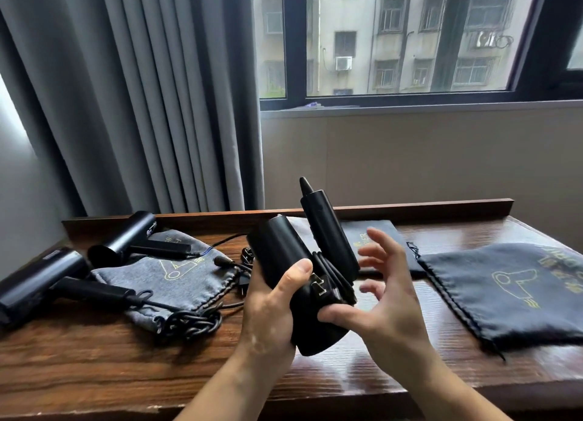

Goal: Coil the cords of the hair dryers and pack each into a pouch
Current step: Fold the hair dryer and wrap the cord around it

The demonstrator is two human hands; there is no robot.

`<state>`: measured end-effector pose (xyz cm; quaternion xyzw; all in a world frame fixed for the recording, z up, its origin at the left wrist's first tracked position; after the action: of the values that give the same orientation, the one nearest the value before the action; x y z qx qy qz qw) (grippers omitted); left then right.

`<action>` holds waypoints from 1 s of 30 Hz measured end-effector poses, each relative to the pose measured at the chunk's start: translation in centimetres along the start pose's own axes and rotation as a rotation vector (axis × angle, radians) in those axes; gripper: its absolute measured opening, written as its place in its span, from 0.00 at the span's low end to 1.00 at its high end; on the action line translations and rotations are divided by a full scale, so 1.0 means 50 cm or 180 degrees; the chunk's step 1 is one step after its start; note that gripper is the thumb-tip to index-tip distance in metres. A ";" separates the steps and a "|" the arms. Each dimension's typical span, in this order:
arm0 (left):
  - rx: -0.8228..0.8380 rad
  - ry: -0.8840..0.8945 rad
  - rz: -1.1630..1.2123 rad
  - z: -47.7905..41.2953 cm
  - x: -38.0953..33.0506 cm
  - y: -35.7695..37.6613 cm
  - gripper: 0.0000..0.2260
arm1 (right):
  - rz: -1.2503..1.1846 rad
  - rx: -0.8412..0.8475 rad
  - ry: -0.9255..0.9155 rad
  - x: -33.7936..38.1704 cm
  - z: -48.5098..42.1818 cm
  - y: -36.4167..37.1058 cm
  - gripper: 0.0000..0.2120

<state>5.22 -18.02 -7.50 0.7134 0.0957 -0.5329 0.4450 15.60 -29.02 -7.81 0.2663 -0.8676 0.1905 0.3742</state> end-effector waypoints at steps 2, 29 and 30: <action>-0.0035 0.0077 0.0027 -0.010 0.004 0.009 0.26 | -0.0782 0.0421 0.0624 -0.005 -0.003 0.012 0.51; -0.0233 0.2265 -0.6230 -0.272 -0.041 -0.052 0.03 | -0.2749 0.0095 0.1662 -0.136 -0.081 -0.067 0.53; -0.0157 0.2270 -0.6205 -0.248 -0.041 -0.035 0.02 | -0.2752 0.0085 0.1665 -0.137 -0.081 -0.067 0.53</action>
<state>11.66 -7.16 -6.27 0.4334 0.7681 -0.4175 -0.2186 23.80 -27.34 -9.88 0.5493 -0.5527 0.0897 0.6203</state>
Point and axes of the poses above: each hand's wrist, its own z-axis away from the middle knuckle, its own y-axis out of the palm, x = y × z, the point moved 1 cm from there along -z, towards the middle knuckle, and after that the axes turned 9 degrees about -y, right-handed, at the moved point
